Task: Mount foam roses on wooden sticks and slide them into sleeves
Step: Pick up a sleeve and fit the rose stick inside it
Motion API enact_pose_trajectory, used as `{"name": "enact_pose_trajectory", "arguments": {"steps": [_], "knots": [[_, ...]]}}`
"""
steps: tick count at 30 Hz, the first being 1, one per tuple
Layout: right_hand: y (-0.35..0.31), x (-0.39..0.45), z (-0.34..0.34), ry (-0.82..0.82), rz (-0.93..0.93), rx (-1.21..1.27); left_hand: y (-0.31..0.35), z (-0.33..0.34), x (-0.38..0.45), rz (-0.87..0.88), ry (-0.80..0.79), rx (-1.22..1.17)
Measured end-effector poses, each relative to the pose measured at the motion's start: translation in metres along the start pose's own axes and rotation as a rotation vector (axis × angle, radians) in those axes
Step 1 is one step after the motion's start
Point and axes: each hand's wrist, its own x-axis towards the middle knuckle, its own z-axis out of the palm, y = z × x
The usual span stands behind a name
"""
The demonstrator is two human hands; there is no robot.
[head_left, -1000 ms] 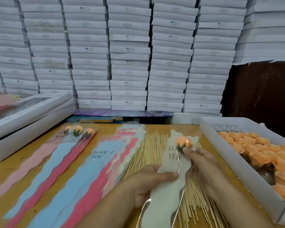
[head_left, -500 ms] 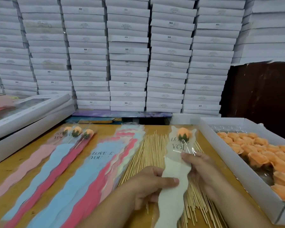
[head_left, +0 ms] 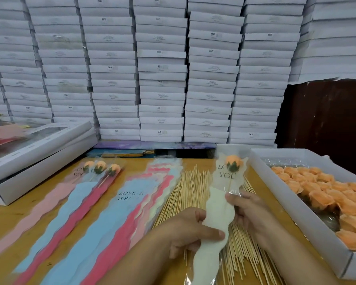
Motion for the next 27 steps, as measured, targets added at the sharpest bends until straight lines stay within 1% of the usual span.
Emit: {"name": "enact_pose_trajectory", "arguments": {"steps": [4,6,9,13,18,23,27], "knots": [[0.002,0.003,0.0,-0.014,0.001,0.026,0.004,-0.001,0.003,0.025,0.087,0.125],[0.001,0.007,0.0,0.002,0.032,0.105,0.009,-0.005,0.004,0.068,0.153,0.144],[0.001,0.011,-0.003,-0.033,0.089,0.151,0.019,-0.013,0.004,0.136,0.224,-0.015],[0.005,0.009,-0.004,-0.125,0.081,0.071,0.034,-0.027,0.005,0.223,0.242,-0.293],[0.003,0.005,-0.003,-0.154,0.05,0.04,0.05,-0.041,0.014,0.211,0.359,-0.527],[0.002,0.003,-0.002,-0.163,0.031,0.03,0.058,-0.054,0.02,0.184,0.443,-0.578],[0.003,0.003,-0.004,-0.17,0.021,0.026,0.071,-0.069,0.018,0.173,0.494,-0.54]]}}
